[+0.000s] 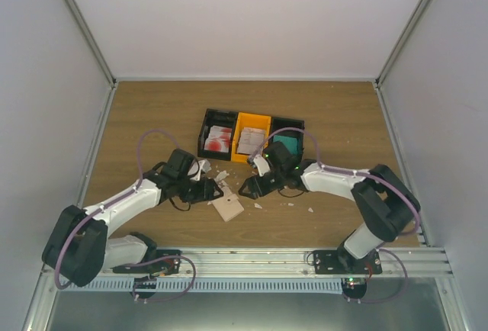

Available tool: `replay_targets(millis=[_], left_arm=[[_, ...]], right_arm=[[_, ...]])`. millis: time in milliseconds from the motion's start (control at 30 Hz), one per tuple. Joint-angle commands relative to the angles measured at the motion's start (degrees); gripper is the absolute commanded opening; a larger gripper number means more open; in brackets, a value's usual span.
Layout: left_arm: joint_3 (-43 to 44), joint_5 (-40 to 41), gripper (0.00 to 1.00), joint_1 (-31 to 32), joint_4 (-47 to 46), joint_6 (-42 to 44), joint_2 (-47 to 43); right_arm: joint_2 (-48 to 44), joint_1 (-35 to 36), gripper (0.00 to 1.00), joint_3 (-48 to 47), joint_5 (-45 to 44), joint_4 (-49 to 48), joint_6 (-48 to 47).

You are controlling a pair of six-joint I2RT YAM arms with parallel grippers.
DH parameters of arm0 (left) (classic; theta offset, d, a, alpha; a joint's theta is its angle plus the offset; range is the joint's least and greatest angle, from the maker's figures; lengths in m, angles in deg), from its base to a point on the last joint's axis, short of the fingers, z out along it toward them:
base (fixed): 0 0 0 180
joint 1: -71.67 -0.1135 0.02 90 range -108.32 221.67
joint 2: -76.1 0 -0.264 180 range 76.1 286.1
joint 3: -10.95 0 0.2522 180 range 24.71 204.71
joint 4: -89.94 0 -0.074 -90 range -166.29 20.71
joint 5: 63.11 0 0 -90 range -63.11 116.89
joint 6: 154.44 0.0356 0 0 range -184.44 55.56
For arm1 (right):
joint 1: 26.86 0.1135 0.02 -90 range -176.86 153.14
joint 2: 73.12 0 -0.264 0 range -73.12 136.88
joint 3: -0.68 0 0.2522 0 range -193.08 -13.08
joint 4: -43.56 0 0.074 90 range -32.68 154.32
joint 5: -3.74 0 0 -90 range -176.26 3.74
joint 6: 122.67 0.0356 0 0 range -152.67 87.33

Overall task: Put the credit cards into the card holder
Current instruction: Open the card holder at the center of the board.

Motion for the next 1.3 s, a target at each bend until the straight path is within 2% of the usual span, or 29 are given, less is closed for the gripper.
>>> replay_targets(millis=[0,367,500,800,1033,1267], left_arm=[[-4.6,2.7,0.59,0.5,-3.8,-9.5,-3.7],[-10.9,0.2,0.57,0.9,-10.5,-15.7,-2.8],[-11.9,-1.6,0.56,1.0,-13.3,-16.3,-1.2],[-15.5,-5.2,0.51,1.1,-23.8,-16.5,4.6],[-19.0,-9.5,0.46,1.1,-40.8,-16.6,8.6],[-17.0,-9.9,0.29,1.3,-39.5,-12.1,6.8]], right_arm=[[4.7,3.9,0.61,-2.8,-5.0,2.7,7.4],[11.2,6.2,0.39,-6.1,-3.4,5.5,9.1],[12.2,6.4,0.34,-6.0,-2.3,6.0,9.3],[15.0,6.8,0.30,-7.0,-0.5,7.3,10.0],[16.3,6.8,0.28,-8.1,3.0,7.5,9.6],[15.8,6.8,0.29,-9.0,1.1,7.5,10.6]])
